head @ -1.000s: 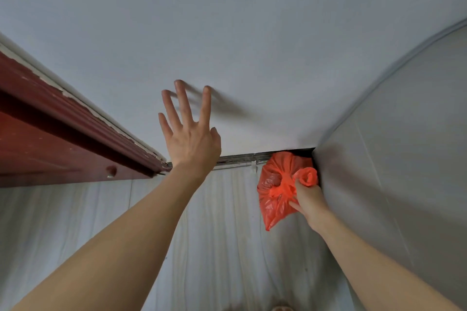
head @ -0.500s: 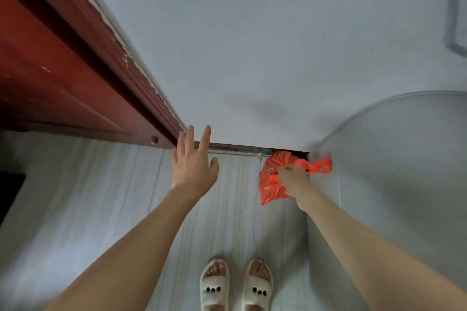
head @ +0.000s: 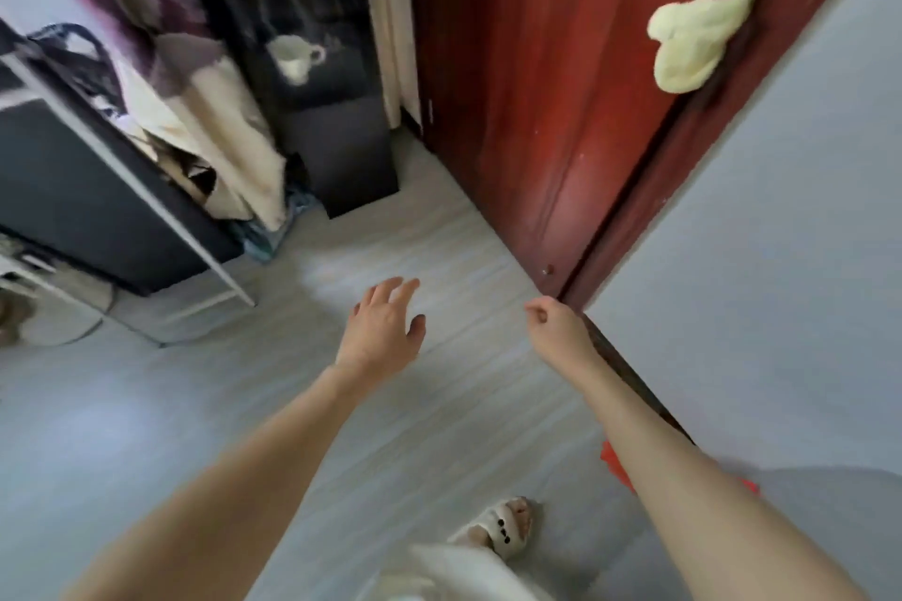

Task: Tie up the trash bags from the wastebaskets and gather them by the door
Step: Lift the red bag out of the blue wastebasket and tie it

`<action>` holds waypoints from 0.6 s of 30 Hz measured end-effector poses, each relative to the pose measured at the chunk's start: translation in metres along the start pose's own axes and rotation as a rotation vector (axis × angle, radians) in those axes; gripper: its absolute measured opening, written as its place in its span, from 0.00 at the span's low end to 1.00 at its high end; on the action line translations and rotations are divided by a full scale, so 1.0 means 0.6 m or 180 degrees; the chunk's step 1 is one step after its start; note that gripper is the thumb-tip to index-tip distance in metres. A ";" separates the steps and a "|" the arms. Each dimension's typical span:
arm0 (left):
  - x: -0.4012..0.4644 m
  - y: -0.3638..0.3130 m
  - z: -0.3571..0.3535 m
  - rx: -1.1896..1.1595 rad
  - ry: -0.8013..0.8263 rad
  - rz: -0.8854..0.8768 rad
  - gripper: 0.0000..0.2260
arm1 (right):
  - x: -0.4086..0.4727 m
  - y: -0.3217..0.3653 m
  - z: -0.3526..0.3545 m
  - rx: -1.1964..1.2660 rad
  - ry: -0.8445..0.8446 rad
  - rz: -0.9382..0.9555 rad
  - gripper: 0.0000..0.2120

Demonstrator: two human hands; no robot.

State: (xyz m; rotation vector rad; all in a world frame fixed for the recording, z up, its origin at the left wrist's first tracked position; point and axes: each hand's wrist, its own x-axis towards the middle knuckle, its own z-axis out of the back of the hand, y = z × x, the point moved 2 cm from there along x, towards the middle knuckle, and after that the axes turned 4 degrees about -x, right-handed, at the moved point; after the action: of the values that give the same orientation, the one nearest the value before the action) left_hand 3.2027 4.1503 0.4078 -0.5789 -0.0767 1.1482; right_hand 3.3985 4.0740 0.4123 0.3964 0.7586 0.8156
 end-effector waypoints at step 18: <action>-0.958 0.721 0.281 -0.1086 -0.2418 0.3178 0.23 | -0.746 0.607 -0.790 -0.1729 0.2318 0.3102 0.18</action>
State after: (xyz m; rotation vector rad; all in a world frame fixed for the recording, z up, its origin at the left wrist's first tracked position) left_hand 2.5383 3.8354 0.4811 -0.4421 -0.7074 2.3186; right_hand 2.6642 3.9763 0.5075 -0.0769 0.9597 2.0967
